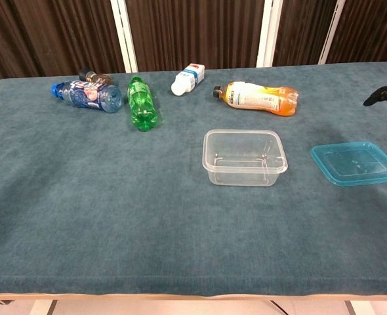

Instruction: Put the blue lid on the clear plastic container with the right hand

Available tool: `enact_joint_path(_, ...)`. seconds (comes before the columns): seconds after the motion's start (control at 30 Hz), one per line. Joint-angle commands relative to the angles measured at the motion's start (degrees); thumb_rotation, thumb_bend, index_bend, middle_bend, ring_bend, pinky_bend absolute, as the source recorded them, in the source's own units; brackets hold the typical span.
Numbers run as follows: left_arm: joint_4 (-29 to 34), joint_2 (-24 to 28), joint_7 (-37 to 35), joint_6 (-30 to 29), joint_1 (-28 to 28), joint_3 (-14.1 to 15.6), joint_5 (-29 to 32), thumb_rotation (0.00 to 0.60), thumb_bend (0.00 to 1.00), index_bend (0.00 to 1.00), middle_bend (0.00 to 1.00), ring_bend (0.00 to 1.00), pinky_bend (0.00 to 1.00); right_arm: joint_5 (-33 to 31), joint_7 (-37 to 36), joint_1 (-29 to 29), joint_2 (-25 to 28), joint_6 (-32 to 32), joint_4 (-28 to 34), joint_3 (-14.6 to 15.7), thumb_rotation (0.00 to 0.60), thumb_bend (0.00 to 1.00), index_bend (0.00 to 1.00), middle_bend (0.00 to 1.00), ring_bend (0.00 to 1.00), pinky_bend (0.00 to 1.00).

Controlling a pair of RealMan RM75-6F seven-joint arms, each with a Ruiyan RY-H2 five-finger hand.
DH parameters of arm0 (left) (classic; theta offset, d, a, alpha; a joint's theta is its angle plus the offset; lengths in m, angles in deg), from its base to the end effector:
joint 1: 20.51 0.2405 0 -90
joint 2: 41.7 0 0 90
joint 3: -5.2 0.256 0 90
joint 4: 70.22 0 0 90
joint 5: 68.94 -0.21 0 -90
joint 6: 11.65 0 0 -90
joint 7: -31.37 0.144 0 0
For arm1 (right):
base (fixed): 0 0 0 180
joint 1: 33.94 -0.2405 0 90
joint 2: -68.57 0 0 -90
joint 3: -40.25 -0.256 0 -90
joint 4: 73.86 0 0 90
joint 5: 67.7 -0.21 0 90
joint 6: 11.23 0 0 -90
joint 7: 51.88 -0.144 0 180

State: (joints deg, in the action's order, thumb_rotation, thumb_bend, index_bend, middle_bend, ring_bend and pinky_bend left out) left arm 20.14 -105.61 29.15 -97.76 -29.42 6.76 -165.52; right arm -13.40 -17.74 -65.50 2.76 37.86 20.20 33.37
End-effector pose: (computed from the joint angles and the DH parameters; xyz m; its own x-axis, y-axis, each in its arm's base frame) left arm -0.2872 0.1834 0.1445 0.4146 0.0351 0.9093 0.8845 -0.2506 -0.3935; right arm -0.2693 -0.3117 0.0932 0.6847 -0.3848 0.6190 -0.7120 -0.1717 0.6808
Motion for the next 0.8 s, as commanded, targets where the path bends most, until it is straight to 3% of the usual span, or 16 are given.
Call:
enact_joint_path(0.03, 0.2, 0.1, 0.0, 0.1, 0.0, -0.1, 0.3, 0.600, 0.49, 0.20, 0.06, 0.05, 0.34, -3.0, 0.9, -2.7, -2.3, -2.8, -3.2, 0.4, 0.600, 0.24, 0.00, 0.01, 0.00, 0.05)
enact_joint_path(0.2, 0.4, 0.3, -0.3, 0.0, 0.0, -0.1, 0.5, 0.600, 0.49, 0.20, 0.06, 0.05, 0.34, -5.1, 0.8, -4.6, -4.3, -4.3, -5.7, 1.5, 0.600, 0.28, 0.00, 0.01, 0.00, 0.04)
enact_joint_path(0.8, 0.5, 0.4, -0.6, 0.3, -0.1, -0.1, 0.5, 0.600, 0.49, 0.20, 0.06, 0.05, 0.34, -8.1, -3.2, -8.1, -10.0, -7.0, -12.8, 3.7, 0.600, 0.28, 0.00, 0.02, 0.00, 0.05)
